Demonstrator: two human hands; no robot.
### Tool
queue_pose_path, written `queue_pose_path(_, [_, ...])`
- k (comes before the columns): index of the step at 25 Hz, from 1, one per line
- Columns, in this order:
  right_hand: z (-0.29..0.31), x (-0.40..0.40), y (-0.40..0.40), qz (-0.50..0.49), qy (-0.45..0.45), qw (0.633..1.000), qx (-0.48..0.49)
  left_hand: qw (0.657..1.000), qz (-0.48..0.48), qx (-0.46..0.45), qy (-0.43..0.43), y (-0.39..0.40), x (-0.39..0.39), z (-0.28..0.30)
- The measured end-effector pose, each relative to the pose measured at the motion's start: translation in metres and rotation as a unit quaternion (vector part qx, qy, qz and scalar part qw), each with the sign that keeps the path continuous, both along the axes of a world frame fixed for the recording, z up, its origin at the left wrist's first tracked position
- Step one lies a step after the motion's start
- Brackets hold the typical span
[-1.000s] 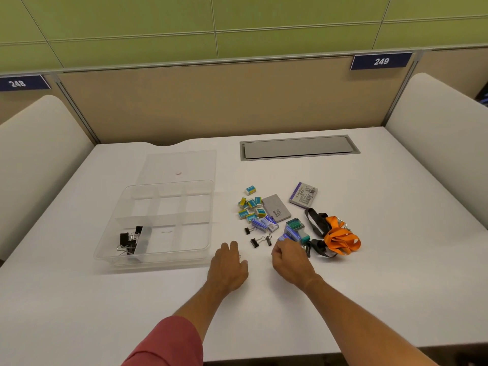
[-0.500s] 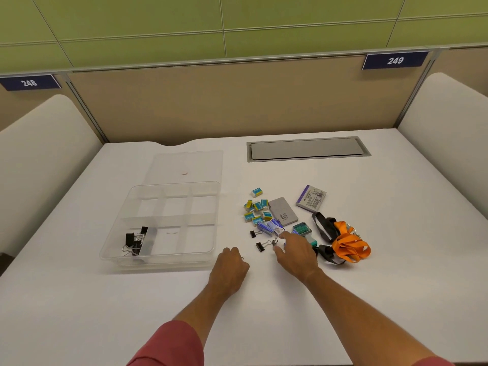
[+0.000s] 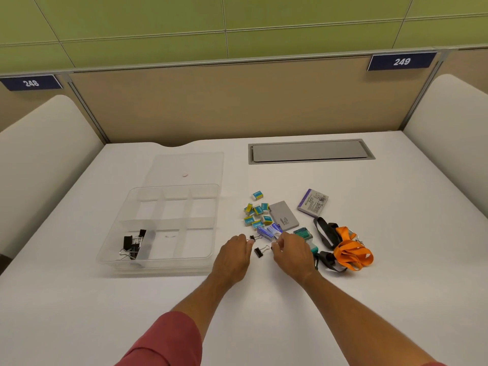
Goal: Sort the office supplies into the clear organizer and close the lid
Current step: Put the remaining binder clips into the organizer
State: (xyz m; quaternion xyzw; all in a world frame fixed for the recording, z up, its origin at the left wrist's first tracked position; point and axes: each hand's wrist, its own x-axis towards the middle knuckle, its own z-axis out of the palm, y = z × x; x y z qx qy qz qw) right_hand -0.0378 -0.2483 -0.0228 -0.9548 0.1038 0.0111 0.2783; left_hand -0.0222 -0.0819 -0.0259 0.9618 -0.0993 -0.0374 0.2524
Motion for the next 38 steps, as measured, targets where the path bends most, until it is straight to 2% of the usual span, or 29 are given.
queue_pose_path(3, [0.001,-0.003,-0.007,-0.011,-0.008,0.999,0.048,0.997,-0.042,0.059,0.011,-0.011,0.007,-0.008])
queue_pose_path(8, [0.003,-0.005,-0.017,-0.029,-0.01,0.995,0.09,0.993,-0.052,0.081,0.063,-0.025,0.009,-0.02])
queue_pose_path(14, [0.003,0.0,-0.022,-0.026,0.021,0.998,0.057,0.984,-0.071,0.137,0.083,-0.035,0.009,-0.031])
queue_pose_path(20, [-0.004,0.005,-0.015,-0.018,0.035,0.999,0.032,0.983,-0.064,0.155,0.08,-0.021,0.007,-0.03])
queue_pose_path(28, [-0.014,-0.011,0.009,0.042,0.072,0.994,0.064,0.994,-0.035,0.041,0.093,-0.006,0.014,-0.009])
queue_pose_path(32, [-0.011,-0.012,0.014,0.051,0.07,0.996,0.038,0.993,-0.058,0.02,0.101,0.001,0.015,-0.003])
queue_pose_path(38, [-0.011,-0.012,0.015,0.047,0.075,0.995,0.036,0.994,-0.037,0.001,0.107,0.001,0.013,0.002])
